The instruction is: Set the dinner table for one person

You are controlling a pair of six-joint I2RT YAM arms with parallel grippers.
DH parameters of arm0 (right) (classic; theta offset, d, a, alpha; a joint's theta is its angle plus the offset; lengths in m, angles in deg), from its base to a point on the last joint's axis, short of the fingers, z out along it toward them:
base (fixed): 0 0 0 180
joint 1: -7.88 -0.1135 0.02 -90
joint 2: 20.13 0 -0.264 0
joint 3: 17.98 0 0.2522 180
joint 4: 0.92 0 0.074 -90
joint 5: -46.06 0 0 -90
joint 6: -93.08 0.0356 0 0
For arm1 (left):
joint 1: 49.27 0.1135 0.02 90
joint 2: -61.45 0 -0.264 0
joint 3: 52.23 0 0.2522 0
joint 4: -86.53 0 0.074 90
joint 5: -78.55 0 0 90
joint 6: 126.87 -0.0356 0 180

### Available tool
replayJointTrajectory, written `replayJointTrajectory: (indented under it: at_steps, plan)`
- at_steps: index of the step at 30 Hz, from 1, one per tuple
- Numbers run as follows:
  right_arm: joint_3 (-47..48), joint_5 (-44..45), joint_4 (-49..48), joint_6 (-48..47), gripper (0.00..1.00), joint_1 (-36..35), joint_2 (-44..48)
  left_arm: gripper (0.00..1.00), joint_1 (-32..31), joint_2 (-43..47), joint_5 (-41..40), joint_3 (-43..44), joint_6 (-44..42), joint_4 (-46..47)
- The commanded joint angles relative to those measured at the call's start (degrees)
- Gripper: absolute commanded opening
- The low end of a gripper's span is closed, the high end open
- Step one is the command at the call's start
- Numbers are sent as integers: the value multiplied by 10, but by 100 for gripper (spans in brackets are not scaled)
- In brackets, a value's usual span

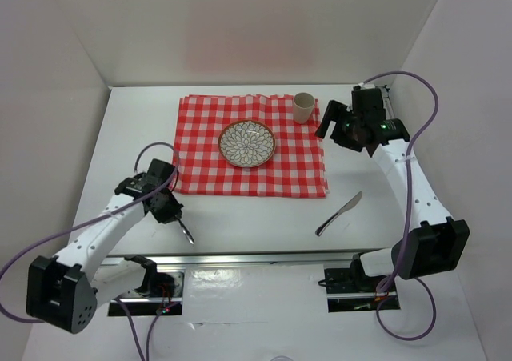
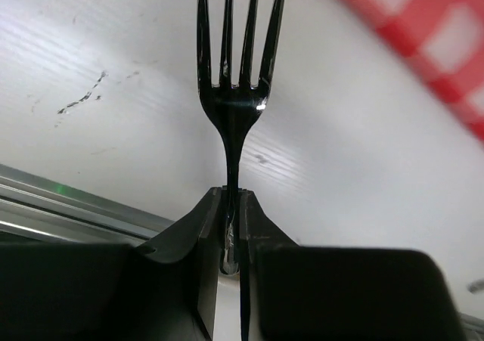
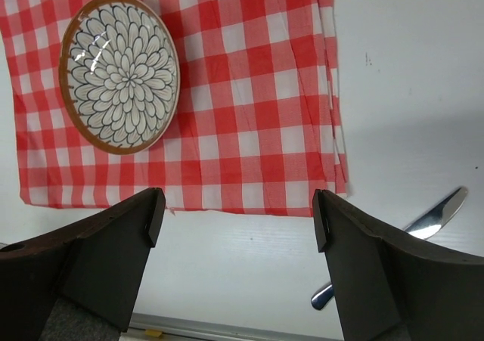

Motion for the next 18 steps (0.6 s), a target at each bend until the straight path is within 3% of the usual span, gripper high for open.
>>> replayJointTrajectory:
  at_steps: [1, 6, 10, 11, 18]
  plan:
    - [-9, -34, -12, 5, 91, 4, 18, 0, -12, 36, -31, 105, -26, -58]
    - [-21, -20, -24, 23, 90, -1, 6, 0, -18, -44, -66, 230, -158, -36]
    - [-41, 52, 14, 62, 90, -1, 6, 0, -18, -216, -112, 352, -235, -41]
    - [-41, 52, 27, 77, 90, -1, 6, 0, -18, -288, -112, 379, -259, -48]
    - [-143, -1, 68, 110, 100, 15, 24, 0, -18, -548, -125, 638, -362, -89]
